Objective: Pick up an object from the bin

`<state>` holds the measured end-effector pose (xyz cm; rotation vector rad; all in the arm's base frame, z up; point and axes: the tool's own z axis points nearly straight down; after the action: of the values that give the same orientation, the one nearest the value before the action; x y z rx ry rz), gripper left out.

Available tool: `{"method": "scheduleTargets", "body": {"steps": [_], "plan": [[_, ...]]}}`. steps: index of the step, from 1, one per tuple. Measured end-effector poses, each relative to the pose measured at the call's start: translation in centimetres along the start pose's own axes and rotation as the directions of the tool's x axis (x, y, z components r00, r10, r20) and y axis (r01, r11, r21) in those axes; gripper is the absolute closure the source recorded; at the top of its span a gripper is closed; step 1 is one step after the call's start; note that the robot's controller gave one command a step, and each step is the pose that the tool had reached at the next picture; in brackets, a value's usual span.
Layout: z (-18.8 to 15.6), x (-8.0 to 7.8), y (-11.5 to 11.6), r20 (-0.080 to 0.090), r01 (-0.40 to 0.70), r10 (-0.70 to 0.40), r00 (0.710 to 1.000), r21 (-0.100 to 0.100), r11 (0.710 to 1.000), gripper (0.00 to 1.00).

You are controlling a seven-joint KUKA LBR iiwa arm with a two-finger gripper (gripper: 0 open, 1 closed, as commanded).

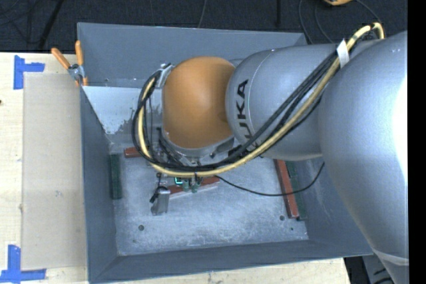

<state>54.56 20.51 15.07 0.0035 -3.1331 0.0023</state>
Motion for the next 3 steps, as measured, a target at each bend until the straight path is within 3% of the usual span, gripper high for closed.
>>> {"method": "scheduleTargets", "body": {"steps": [1, 2, 3], "plan": [[-0.4, -0.2, -0.1, 0.008, -0.004, 0.004, 1.0, -0.002, 1.0, 0.0], [6.7, -2.3, -5.2, 0.012, 0.07, -0.07, 0.997, -0.001, 0.998, 0.0], [4.4, -1.9, -6.6, 0.0, 0.029, -0.029, 1.0, 0.0, 1.0, 0.0]]}}
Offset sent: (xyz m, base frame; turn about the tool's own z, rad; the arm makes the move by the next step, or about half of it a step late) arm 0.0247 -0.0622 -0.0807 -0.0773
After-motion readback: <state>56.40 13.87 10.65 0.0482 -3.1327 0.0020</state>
